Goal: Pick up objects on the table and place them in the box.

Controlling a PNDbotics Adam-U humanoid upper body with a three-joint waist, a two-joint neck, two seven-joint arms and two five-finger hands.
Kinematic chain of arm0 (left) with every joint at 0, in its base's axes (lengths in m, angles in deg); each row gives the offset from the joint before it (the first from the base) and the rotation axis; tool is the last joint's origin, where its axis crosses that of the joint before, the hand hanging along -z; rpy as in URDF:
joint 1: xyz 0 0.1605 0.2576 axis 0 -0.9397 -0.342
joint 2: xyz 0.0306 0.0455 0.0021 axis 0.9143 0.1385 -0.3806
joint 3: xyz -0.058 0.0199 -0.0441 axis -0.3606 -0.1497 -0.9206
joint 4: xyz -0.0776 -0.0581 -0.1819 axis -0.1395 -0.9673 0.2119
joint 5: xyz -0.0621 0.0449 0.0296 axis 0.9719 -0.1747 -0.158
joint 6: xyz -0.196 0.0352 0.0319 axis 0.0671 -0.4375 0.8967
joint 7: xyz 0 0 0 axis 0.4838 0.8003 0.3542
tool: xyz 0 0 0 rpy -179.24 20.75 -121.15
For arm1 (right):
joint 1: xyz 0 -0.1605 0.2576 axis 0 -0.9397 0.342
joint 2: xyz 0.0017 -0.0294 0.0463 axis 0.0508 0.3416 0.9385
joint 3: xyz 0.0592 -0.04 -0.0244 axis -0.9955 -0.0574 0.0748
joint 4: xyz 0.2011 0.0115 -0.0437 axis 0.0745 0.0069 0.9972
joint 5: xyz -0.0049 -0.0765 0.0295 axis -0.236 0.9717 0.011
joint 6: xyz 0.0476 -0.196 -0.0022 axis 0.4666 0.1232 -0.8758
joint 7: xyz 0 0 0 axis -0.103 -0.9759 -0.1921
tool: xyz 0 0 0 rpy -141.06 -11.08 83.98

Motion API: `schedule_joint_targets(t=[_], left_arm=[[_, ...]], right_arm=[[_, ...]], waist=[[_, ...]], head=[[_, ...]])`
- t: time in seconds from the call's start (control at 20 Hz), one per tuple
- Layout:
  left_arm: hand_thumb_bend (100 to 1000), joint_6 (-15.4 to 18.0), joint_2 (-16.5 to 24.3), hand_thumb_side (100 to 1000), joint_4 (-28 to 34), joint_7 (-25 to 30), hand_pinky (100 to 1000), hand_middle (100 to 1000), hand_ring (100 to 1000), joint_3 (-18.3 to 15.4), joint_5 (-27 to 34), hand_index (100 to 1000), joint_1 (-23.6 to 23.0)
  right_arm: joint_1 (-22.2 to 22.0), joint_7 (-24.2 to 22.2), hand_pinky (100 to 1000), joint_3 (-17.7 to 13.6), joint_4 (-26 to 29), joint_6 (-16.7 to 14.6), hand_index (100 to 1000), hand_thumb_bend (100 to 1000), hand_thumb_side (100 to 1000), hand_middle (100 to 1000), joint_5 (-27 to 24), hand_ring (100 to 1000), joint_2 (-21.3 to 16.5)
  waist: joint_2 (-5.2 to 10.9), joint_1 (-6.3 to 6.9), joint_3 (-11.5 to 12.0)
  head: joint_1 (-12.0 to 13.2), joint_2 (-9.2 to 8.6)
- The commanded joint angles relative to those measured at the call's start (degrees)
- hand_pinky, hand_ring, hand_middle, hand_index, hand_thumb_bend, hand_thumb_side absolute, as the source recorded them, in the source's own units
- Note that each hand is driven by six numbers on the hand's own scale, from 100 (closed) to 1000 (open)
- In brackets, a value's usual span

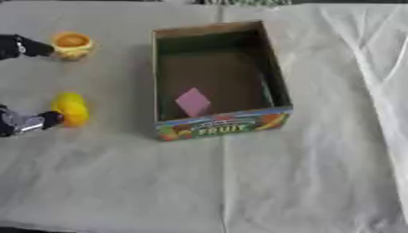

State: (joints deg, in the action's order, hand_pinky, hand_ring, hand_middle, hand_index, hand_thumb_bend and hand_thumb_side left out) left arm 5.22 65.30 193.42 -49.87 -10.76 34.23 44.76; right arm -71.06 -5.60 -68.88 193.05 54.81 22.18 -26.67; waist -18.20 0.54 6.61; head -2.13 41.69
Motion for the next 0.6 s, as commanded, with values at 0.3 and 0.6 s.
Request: schedule_joint_targets(t=[0.3,0.6], left_arm=[[508,-0.59,-0.58,343,-3.42,4.4,912,853,903,2.71,-2.32,944,3.89],[511,-0.51,-1.67,251,-8.12,7.88,919,860,908,4.56,-3.78,946,5.9]], right_arm=[[0.68,0.14,835,-0.3,1.18,-0.16,778,100,814,777,-0.49,776,-1.15],[0.82,0.38,833,-0.21,1.18,-0.23,775,100,811,773,-0.65,772,-1.05]], waist=[[0.64,0.13,-0.57],[0.35,0.37,-0.88]], head=[[0.1,-0.7],[0.36,-0.46]])
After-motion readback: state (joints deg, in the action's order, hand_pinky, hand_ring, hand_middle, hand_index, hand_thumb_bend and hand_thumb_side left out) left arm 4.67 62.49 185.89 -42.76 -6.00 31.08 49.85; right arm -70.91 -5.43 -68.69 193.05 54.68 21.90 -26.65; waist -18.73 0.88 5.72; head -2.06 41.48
